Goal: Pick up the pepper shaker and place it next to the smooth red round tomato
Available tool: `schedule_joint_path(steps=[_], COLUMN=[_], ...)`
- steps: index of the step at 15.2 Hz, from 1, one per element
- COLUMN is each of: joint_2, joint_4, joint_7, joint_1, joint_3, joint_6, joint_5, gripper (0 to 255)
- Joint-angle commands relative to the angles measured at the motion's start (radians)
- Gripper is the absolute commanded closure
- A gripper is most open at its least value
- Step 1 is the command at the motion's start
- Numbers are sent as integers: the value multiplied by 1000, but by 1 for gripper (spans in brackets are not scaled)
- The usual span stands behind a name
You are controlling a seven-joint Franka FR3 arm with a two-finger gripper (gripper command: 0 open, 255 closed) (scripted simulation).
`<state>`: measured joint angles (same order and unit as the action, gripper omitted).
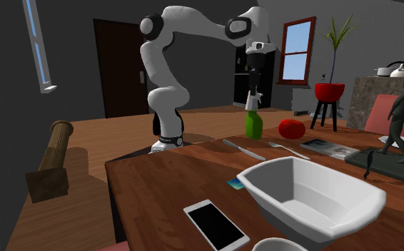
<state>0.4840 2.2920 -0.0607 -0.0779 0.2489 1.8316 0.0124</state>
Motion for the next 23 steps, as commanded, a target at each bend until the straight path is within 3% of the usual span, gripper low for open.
schedule_joint_path(steps=[1,8,14,19,23], joint_2=[-62,-274,-493,-704,-894], joint_4=[-58,-266,-495,-737,-987], joint_7=[-51,-222,-378,-500,-574], joint_1=[-8,-32,-74,-153,-258], joint_3=[40,162,250,292,297], joint_6=[2,-9,-52,-126,-218], joint_5=[3,-31,-118,-223,-314], gripper=[255,255,255,255,255])
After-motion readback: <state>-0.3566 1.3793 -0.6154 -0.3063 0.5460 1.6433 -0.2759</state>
